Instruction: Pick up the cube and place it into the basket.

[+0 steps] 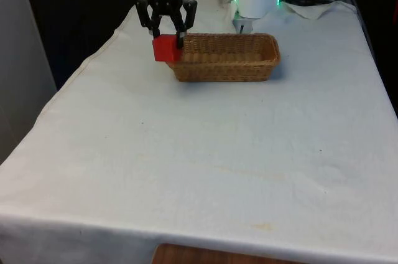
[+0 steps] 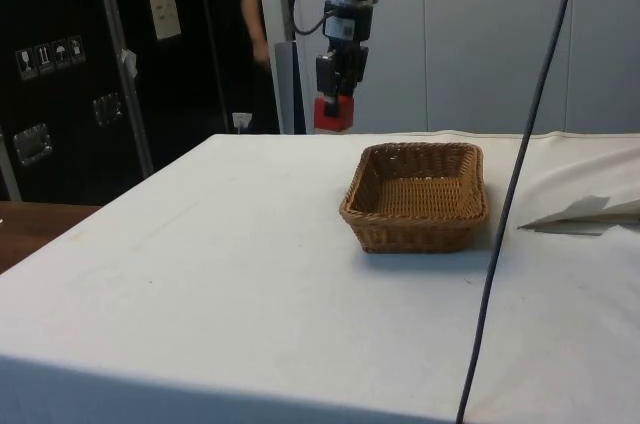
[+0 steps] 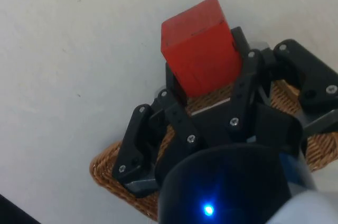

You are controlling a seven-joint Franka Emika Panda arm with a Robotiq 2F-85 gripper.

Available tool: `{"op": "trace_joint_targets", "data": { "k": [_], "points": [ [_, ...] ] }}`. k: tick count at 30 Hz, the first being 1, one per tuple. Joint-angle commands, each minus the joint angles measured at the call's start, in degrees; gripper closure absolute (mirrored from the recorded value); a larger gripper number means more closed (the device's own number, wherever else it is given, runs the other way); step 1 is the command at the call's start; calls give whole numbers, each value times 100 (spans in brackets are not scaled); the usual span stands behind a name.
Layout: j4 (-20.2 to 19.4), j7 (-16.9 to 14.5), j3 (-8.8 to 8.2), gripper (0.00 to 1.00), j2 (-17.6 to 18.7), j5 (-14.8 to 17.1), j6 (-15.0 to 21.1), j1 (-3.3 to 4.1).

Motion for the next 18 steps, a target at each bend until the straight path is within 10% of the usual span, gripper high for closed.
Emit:
{"op": "trace_joint_targets", "data": {
  "k": [1, 18],
  "points": [
    [-74, 80, -40, 96, -52, -115, 69, 34],
    [-676, 132, -17, 96, -670, -378, 223, 17]
  ]
}}
